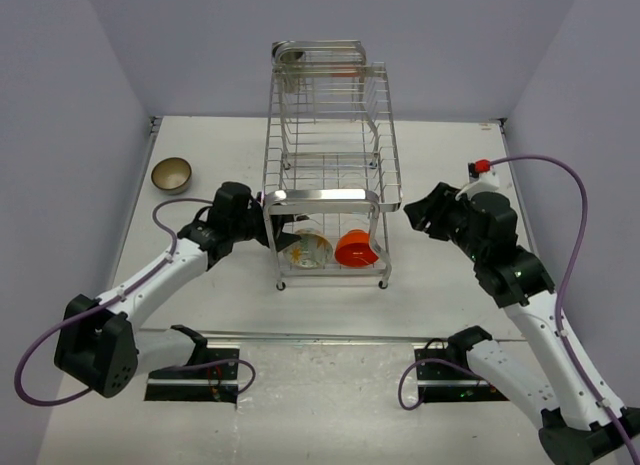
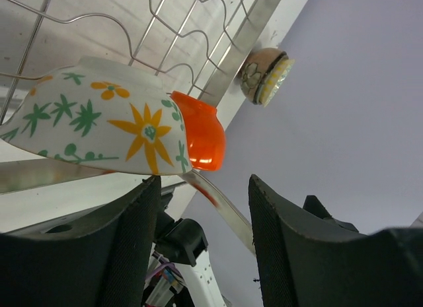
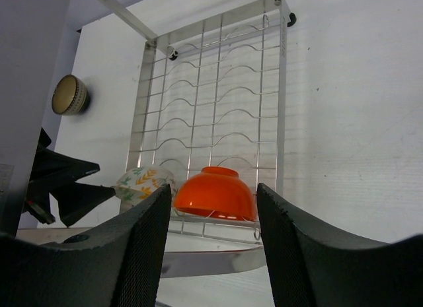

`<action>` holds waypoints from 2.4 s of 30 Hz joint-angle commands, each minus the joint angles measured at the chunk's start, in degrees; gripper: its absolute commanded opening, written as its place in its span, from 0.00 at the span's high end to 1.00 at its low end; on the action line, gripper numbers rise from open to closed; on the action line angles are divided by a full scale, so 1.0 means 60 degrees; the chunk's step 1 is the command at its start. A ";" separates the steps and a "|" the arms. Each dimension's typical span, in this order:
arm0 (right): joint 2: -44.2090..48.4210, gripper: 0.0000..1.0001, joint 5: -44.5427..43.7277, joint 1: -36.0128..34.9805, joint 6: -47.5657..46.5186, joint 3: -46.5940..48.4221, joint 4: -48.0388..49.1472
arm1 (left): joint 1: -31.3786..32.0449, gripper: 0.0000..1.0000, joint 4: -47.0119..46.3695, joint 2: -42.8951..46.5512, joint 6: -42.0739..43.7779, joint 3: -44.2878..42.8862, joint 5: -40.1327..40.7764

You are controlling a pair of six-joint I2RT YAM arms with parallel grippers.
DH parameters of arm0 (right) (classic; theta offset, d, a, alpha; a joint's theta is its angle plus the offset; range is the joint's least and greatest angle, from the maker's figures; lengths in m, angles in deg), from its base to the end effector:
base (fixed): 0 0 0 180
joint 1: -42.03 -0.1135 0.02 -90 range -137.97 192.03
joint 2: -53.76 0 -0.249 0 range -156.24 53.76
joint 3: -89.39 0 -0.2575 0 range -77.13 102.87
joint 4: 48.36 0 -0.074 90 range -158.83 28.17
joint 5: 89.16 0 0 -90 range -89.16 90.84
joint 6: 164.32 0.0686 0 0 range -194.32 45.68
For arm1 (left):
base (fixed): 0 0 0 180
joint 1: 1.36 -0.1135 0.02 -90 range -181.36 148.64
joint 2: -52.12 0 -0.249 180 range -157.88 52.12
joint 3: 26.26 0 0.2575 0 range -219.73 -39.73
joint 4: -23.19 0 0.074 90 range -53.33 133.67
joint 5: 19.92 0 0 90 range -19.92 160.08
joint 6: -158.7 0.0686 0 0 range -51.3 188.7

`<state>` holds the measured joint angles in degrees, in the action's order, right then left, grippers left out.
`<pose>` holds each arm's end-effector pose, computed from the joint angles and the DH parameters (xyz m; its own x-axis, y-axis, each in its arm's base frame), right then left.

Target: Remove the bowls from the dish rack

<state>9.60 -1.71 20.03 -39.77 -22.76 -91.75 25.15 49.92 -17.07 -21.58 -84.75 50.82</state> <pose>0.1971 0.0763 0.3424 -0.4476 0.4302 -0.7839 -0.0990 0.8474 0.5216 0.2537 -0.1518 0.2141 -0.6531 -0.7292 0.2044 -0.5471 0.2677 -0.7931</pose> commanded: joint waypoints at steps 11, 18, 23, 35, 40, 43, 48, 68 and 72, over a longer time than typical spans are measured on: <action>0.0402 0.44 -0.0176 0.0048 0.0131 -0.0185 -0.0112 | 0.0344 0.45 0.1145 -0.0978 0.0340 -0.0613 -0.0466; 0.0519 0.44 -0.0235 0.0048 0.0014 -0.0243 -0.0171 | 0.0344 0.48 0.0472 -0.0978 -0.0202 -0.0232 -0.0437; 0.0476 0.44 -0.0206 0.0048 -0.0074 -0.0316 -0.0171 | 0.0344 0.52 0.0354 -0.0949 -0.0393 -0.0320 -0.0232; 0.0490 0.44 -0.0118 0.0048 0.0029 -0.0390 -0.0098 | 0.0344 0.64 0.0500 -0.0247 -0.0861 -0.0408 0.1188; 0.0578 0.44 -0.0118 0.0048 0.0014 -0.0434 -0.0098 | 0.0358 0.62 0.0573 -0.0113 -0.0965 -0.0407 0.1585; 0.0695 0.44 -0.0045 0.0048 -0.0001 -0.0390 -0.0098 | 0.0417 0.61 0.0939 -0.0158 -0.0935 -0.0539 0.1877; 0.0827 0.44 0.0073 0.0048 -0.0015 -0.0331 -0.0098 | 0.0564 0.61 0.1086 -0.0158 -0.0994 -0.0539 0.2141; 0.1560 0.45 0.0351 0.0048 0.0249 -0.0683 -0.0039 | 0.1441 0.66 0.1453 -0.0831 -0.2150 -0.0715 0.3123; 0.1691 0.45 0.0366 0.0048 0.0234 -0.0653 -0.0069 | 0.1589 0.73 0.1468 -0.1197 -0.2458 -0.0774 0.3167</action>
<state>19.19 -0.51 20.03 -38.68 -26.61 -92.66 33.34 57.14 -22.06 -33.43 -88.29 65.46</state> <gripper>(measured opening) 0.549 0.303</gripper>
